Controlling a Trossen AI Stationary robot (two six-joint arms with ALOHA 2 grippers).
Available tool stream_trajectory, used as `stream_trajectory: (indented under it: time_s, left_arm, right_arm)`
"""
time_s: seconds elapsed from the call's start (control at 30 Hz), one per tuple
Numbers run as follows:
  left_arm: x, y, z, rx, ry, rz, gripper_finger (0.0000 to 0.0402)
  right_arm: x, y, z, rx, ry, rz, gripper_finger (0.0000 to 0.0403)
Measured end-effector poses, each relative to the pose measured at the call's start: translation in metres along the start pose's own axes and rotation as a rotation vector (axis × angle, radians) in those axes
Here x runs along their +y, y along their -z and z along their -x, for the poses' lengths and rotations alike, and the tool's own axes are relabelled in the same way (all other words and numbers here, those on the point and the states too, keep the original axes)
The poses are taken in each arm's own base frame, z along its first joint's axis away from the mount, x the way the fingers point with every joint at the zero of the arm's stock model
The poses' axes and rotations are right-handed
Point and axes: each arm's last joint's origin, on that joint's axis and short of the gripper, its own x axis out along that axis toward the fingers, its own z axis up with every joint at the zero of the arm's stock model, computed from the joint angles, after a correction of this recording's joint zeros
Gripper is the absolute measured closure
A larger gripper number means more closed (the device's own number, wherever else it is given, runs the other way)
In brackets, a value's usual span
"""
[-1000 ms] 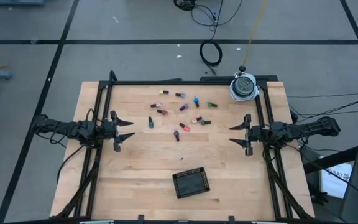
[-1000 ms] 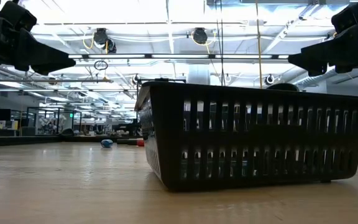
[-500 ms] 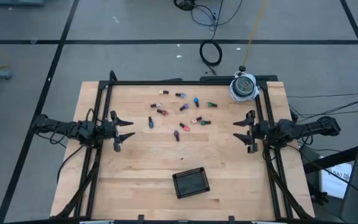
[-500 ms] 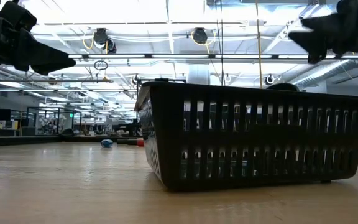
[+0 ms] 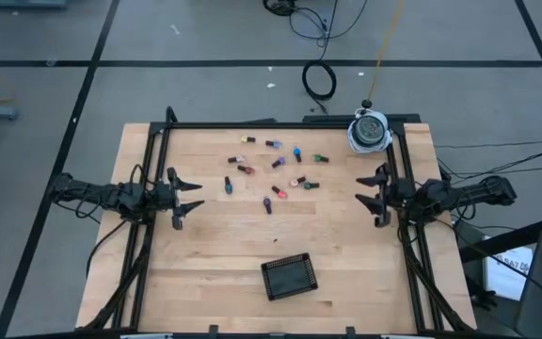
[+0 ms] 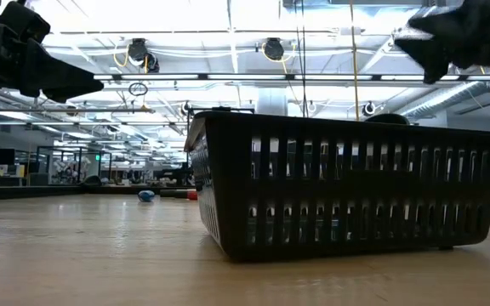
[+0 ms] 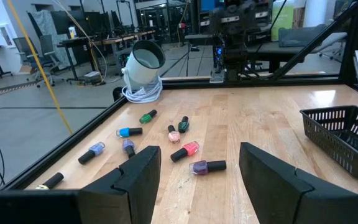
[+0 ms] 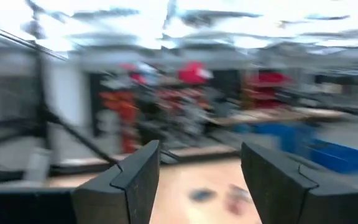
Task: Pick & Place Nail Polish
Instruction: Put the green nail polish bottle into the black bin
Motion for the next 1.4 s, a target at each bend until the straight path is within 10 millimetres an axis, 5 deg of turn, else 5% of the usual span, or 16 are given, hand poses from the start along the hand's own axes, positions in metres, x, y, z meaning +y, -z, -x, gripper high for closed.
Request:
stream_trajectory:
  time_s: [0.3,0.6,0.77,0.97,1.17,1.4]
  left_arm:
    - [0.000,0.000,0.000,0.000,0.000,0.000,0.0188]
    - [0.000,0.000,0.000,0.000,0.000,0.000,0.0188]
    - [0.000,0.000,0.000,0.000,0.000,0.000,0.0188]
    - [0.000,0.000,0.000,0.000,0.000,0.000,0.0188]
    - [0.000,0.000,0.000,0.000,0.000,0.000,0.0188]
    - [0.000,0.000,0.000,0.000,0.000,0.000,0.0188]
  right_arm:
    - [-0.013,0.002,0.000,0.051,0.561,0.045,0.0193]
    - [-0.012,0.008,-0.004,0.065,0.558,-0.039,0.0193]
    - [-0.009,0.016,-0.015,0.087,0.400,-0.133,0.0193]
    - [-0.010,0.044,-0.033,0.294,0.423,-0.035,0.0193]
    - [-0.016,0.043,-0.080,0.585,0.500,0.161,0.0190]
    - [-0.064,0.054,-0.119,0.996,0.588,0.166,0.0153]
